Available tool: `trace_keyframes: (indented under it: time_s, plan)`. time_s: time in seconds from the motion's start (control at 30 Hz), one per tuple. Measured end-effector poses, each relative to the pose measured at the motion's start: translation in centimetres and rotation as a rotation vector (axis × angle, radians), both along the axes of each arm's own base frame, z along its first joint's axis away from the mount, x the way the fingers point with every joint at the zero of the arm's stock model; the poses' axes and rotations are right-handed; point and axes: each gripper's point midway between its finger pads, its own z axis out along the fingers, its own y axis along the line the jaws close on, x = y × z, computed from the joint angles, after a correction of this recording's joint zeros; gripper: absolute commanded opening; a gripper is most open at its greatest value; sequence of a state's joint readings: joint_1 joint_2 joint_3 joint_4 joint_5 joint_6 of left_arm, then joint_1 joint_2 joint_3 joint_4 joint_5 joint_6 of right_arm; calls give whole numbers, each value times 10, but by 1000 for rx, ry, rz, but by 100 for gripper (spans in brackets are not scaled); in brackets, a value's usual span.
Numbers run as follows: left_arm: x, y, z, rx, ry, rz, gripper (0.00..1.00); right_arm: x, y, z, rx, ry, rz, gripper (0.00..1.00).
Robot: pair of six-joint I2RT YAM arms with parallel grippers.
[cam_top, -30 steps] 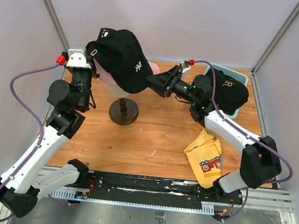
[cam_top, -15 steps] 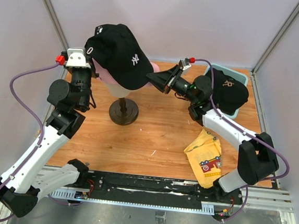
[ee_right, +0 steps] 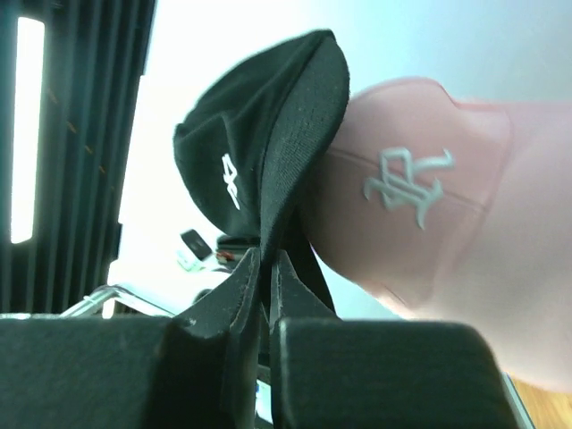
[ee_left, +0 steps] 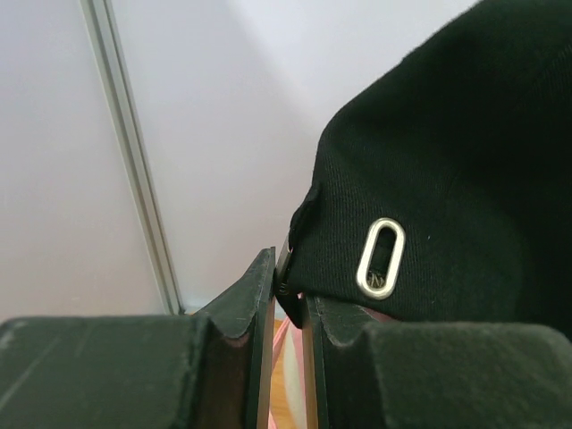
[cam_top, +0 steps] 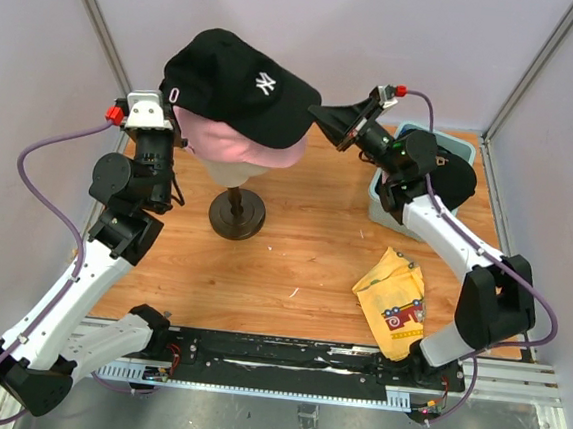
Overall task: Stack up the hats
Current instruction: Stack the hat on the hat.
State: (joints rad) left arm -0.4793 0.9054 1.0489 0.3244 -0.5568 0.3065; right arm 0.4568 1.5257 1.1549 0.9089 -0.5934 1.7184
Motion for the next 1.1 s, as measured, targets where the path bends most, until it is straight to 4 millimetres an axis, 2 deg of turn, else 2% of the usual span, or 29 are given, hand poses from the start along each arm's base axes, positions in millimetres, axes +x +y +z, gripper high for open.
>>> trace_keyframes:
  time_s: [0.17,0.37,0.6,0.73,1.0,1.1]
  plan:
    - [-1,1,5,3,-21,5,1,22,-14,33,88,-28,9,2]
    - [-1,4,11,18,-45,29,1,51,-11,45,150,7,62,1]
    - [5,8,12,32,-64,86,5,68,-8,65,202,8,111,1]
    - [13,10,6,26,-47,122,17,67,-8,75,216,1,127,1]
    - [22,27,-10,-56,-3,209,53,67,-6,76,208,0,147,1]
    - [24,35,-18,-104,16,224,56,70,-4,71,200,9,152,1]
